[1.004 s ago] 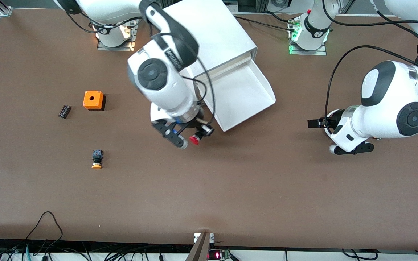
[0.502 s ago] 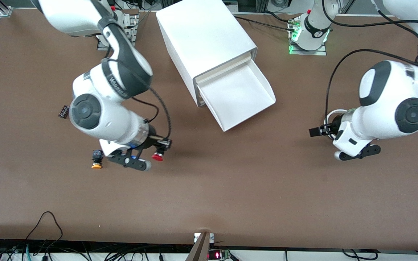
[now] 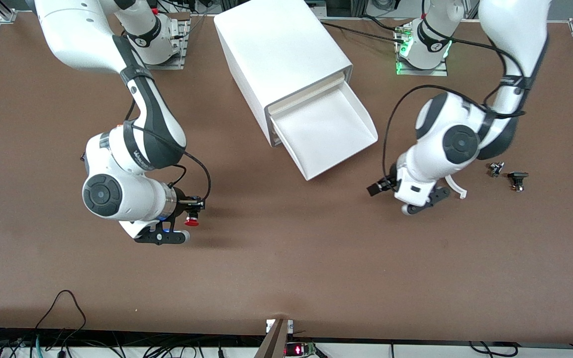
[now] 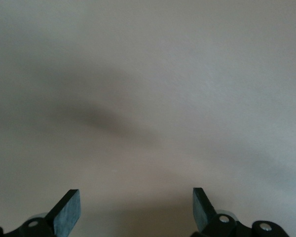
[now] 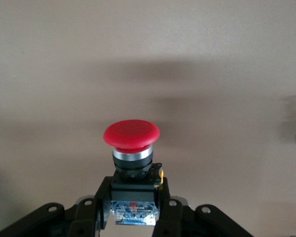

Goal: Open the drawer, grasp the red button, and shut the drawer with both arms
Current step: 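Place the red button by the yellow button while the left gripper shuts drawer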

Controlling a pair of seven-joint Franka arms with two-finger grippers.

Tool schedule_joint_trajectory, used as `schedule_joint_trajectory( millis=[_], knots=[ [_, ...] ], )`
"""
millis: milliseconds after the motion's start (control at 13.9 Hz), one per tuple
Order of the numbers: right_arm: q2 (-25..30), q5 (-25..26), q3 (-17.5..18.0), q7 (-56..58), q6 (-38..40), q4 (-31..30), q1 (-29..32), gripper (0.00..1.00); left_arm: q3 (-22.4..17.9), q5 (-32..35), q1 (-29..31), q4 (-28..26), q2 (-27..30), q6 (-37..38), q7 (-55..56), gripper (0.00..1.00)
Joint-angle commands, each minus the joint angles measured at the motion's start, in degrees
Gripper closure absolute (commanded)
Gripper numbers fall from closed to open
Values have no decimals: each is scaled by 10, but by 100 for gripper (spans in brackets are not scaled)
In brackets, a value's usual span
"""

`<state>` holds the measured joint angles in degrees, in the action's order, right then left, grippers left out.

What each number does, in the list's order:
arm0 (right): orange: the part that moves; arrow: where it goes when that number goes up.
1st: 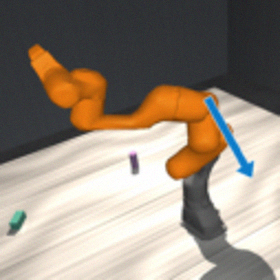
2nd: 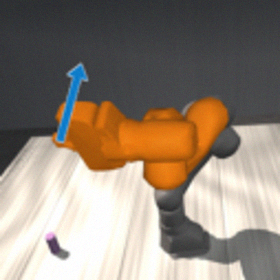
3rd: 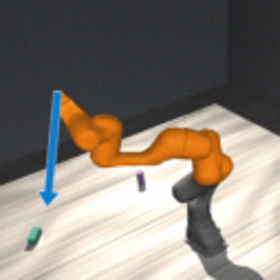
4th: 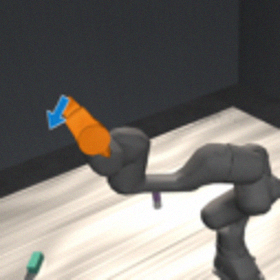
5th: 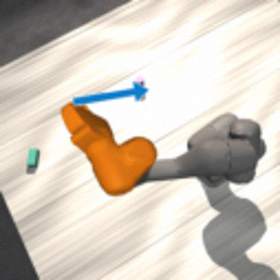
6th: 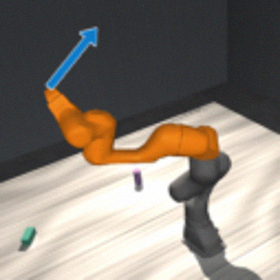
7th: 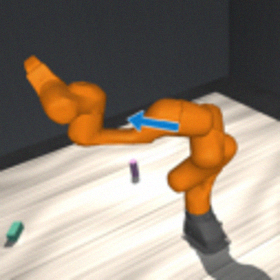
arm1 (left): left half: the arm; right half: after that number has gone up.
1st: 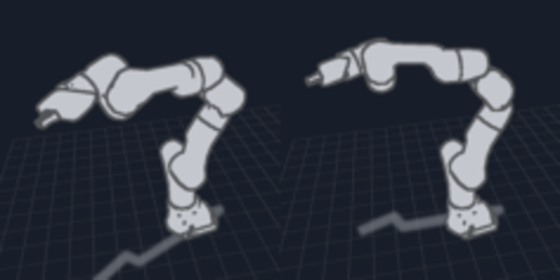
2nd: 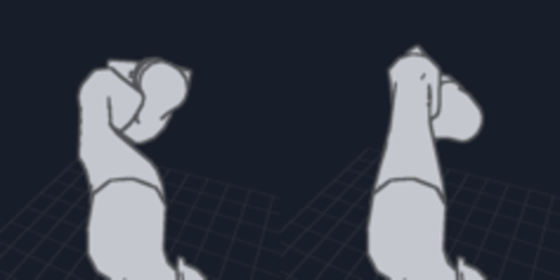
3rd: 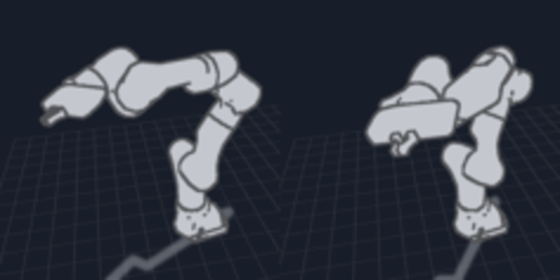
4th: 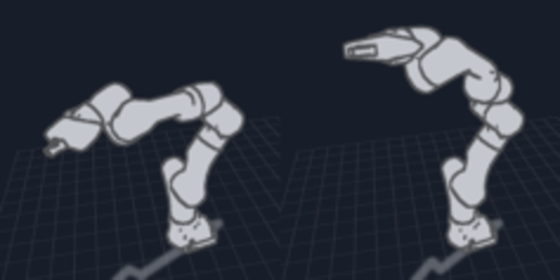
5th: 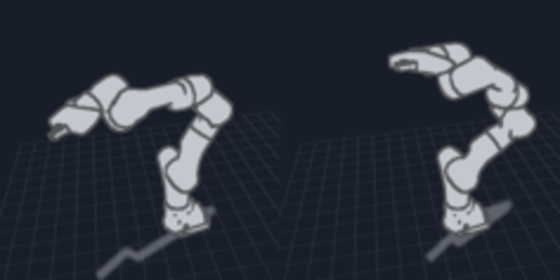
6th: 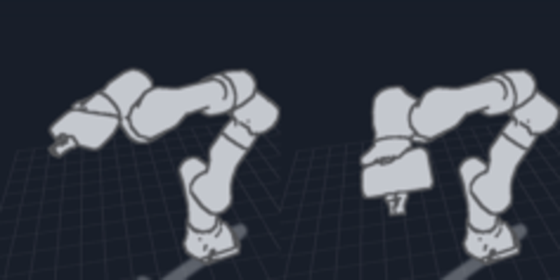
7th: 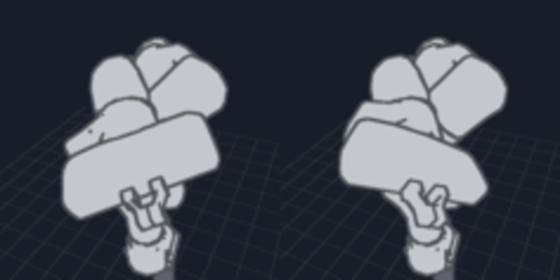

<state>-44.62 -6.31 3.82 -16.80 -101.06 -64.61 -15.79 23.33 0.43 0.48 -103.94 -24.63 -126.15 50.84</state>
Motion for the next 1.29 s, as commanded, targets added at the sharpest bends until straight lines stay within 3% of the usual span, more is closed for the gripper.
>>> schedule_joint_trajectory(
  millis=[0, 430, 861, 933, 1148, 1220],
  knots=[
    [16, 5, 1, 65, -61, -91, 35, 100, 8, 18, -25, -70, 21, -80, 79, 0],
    [11, 6, -5, 144, -163, -187, 79, 100, 8, 19, -75, -88, 20, -84, 168, 0],
    [4, 5, -7, 140, -172, -196, 86, 100, 41, 19, -77, -119, 40, -78, 168, 0],
    [3, 6, -7, 139, -173, -196, 85, 83, 54, 19, -76, -122, 41, -76, 168, 0],
    [0, 6, -8, 140, -173, -195, 88, 4, 80, 19, -75, -134, 48, -62, 169, 0],
    [2, 6, -8, 140, -171, -195, 88, 1, 87, 19, -75, -134, 48, -53, 170, 0]
  ],
)
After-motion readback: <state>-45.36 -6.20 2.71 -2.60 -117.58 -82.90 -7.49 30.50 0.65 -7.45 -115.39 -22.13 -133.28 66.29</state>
